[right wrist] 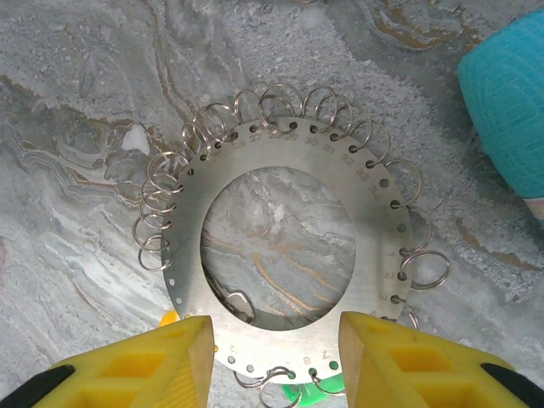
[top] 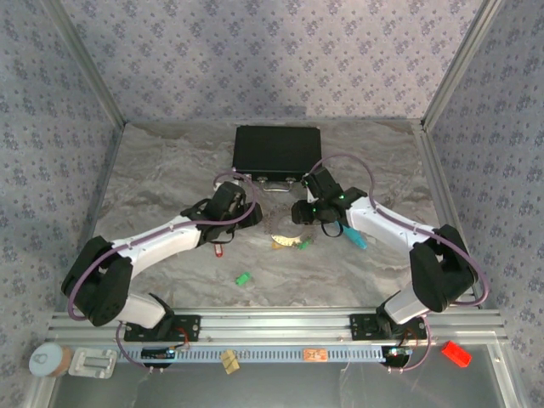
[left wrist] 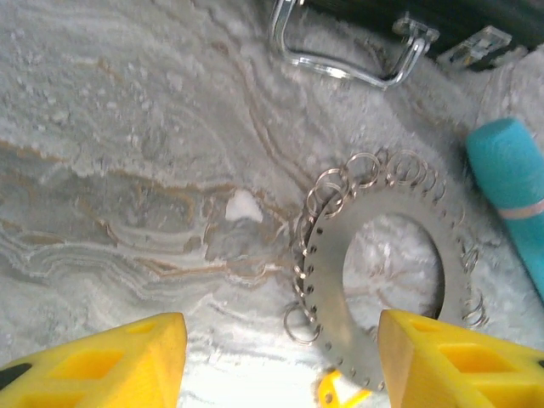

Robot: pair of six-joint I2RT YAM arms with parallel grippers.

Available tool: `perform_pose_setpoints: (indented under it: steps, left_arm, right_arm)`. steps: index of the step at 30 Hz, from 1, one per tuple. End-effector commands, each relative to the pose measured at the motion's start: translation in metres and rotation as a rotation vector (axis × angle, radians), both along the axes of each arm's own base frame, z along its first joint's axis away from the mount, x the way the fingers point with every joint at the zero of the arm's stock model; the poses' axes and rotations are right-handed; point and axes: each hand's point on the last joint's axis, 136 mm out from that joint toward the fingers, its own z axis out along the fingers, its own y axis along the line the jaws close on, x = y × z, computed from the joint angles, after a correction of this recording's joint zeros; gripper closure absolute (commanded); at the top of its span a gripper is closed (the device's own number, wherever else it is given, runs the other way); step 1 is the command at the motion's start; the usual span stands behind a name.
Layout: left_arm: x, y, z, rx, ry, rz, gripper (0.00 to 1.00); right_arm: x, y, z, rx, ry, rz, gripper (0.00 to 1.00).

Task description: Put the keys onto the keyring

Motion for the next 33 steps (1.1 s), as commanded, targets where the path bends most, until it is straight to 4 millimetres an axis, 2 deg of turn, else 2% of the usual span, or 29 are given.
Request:
perform_pose_setpoints:
  steps: [1,3,5,7,12,15,25,33]
  left_arm:
    - [-0.020,0.006,-0.016,-0.072,0.145,0.087,0.40]
    - [-0.028,0.003,-0.031,-0.188,0.243,0.207,0.53]
    - [-0.032,-0.001,-0.040,-0.292,0.296,0.309,0.59]
    - [-0.032,-0.001,-0.045,-0.365,0.316,0.386,0.59]
    - [-0.026,-0.002,-0.038,-0.427,0.325,0.480,0.61]
    - [-0.024,-0.007,-0.041,-0.480,0.353,0.520,0.64]
    - [-0.021,-0.039,-0.055,-0.602,0.453,0.547,0.69]
    - [-0.020,-0.052,-0.066,-0.652,0.509,0.576,0.75]
  right_arm:
    - [0.007,-0.003,0.012,0.005,-0.020,-0.008,0.57]
    - [0.009,-0.006,0.012,-0.002,-0.022,-0.017,0.57]
    - [0.009,-0.006,0.011,-0.002,-0.022,-0.020,0.57]
    - [0.008,-0.006,0.011,0.001,-0.019,-0.022,0.57]
    - [0.005,-0.007,0.008,-0.001,-0.015,-0.017,0.57]
    - [0.003,-0.009,0.007,-0.003,-0.015,-0.019,0.57]
    - [-0.001,-0.014,0.006,-0.004,-0.020,-0.028,0.57]
    - [-0.002,-0.018,0.006,-0.001,-0.025,-0.034,0.57]
